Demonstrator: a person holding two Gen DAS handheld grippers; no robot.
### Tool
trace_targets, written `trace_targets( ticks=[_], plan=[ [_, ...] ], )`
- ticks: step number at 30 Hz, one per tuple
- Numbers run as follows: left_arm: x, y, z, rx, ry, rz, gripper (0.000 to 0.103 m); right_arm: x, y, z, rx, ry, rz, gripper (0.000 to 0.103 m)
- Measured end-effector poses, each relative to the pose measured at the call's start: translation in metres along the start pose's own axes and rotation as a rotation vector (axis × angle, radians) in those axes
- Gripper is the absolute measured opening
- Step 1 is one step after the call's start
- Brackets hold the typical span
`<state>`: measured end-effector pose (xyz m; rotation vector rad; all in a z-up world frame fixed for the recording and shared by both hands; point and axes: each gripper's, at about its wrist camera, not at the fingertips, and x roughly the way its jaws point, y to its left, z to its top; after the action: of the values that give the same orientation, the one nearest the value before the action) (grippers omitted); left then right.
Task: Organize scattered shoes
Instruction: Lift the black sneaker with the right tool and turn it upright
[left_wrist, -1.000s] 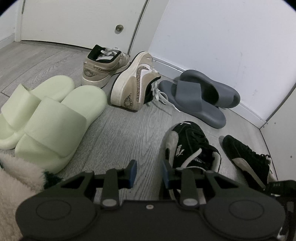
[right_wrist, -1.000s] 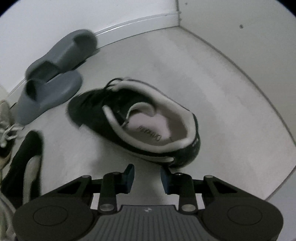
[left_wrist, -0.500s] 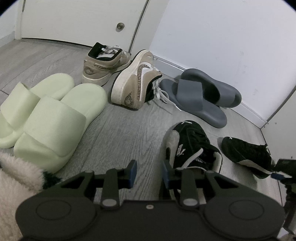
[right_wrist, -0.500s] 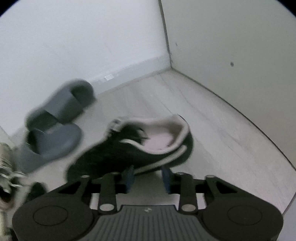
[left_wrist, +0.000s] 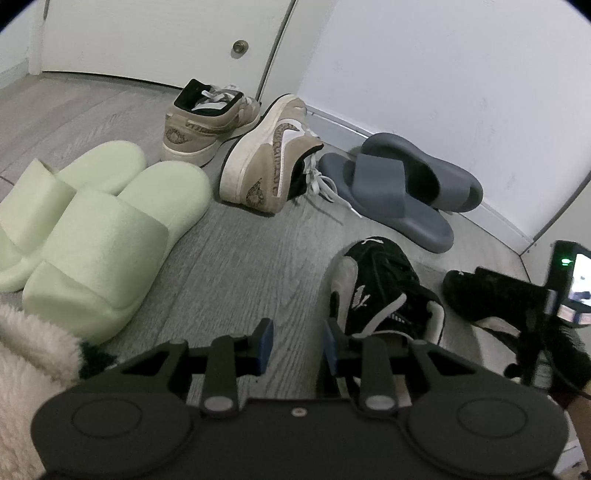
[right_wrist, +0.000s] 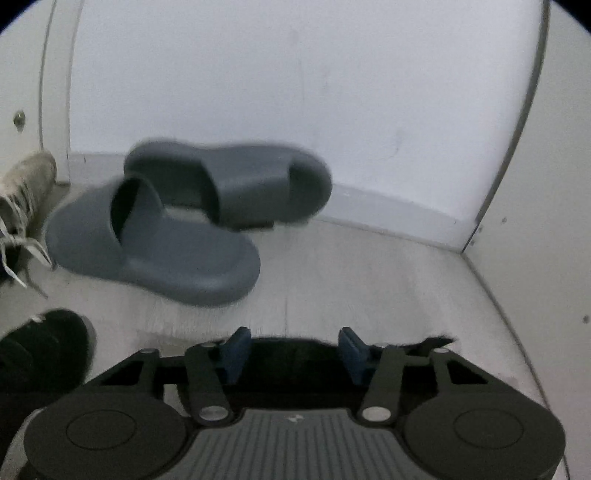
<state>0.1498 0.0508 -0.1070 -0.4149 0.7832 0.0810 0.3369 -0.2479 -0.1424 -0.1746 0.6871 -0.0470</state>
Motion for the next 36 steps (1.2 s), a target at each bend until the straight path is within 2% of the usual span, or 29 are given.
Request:
trace_targets(
  ticks=[3,6,16,19,20,21,22,24,25,26,28,32,36],
  plan=[
    [0.001,0.001,0.000,-0.005,0.001,-0.005,0.030,-0.001,-0.009,0.000,0.038,0.050,0.040,0.048],
    [0.001,0.001,0.000,-0.005,0.000,-0.008,0.030,-0.008,-0.009,-0.009,0.003,0.083,0.055,0.045],
    [-0.002,0.001,0.000,-0.003,-0.014,-0.019,0.030,-0.060,-0.008,-0.033,-0.027,0.217,0.107,0.044],
    [-0.003,0.000,-0.001,-0.004,-0.019,-0.022,0.030,-0.079,-0.018,-0.042,0.041,0.230,0.122,0.044],
    [-0.003,0.000,-0.001,-0.004,-0.021,-0.023,0.030,-0.087,-0.024,-0.045,0.102,0.212,0.124,0.045],
    [-0.004,0.000,-0.001,-0.004,-0.023,-0.024,0.030,-0.099,-0.034,-0.047,0.217,0.162,0.112,0.045],
    [-0.004,0.001,-0.001,-0.004,-0.025,-0.026,0.030,-0.112,-0.044,-0.049,0.332,0.112,0.100,0.050],
    [-0.005,0.001,-0.001,-0.004,-0.026,-0.029,0.030,-0.134,-0.060,-0.052,0.528,0.013,0.038,0.075],
    [-0.004,0.000,-0.001,-0.004,-0.026,-0.029,0.030,-0.141,-0.065,-0.055,0.603,-0.025,-0.013,0.096],
    [-0.004,0.000,-0.001,-0.004,-0.025,-0.029,0.030,-0.146,-0.069,-0.060,0.664,-0.050,-0.066,0.101],
    [-0.004,0.000,-0.001,-0.004,-0.025,-0.028,0.030,-0.145,-0.075,-0.067,0.750,-0.050,-0.134,0.101],
    [-0.004,0.000,-0.001,-0.004,-0.023,-0.027,0.030,-0.108,-0.086,-0.073,0.868,0.064,-0.128,0.101],
    [-0.004,0.000,0.000,-0.009,-0.022,-0.024,0.030,-0.088,-0.084,-0.067,0.833,0.072,-0.129,0.101]
  ],
)
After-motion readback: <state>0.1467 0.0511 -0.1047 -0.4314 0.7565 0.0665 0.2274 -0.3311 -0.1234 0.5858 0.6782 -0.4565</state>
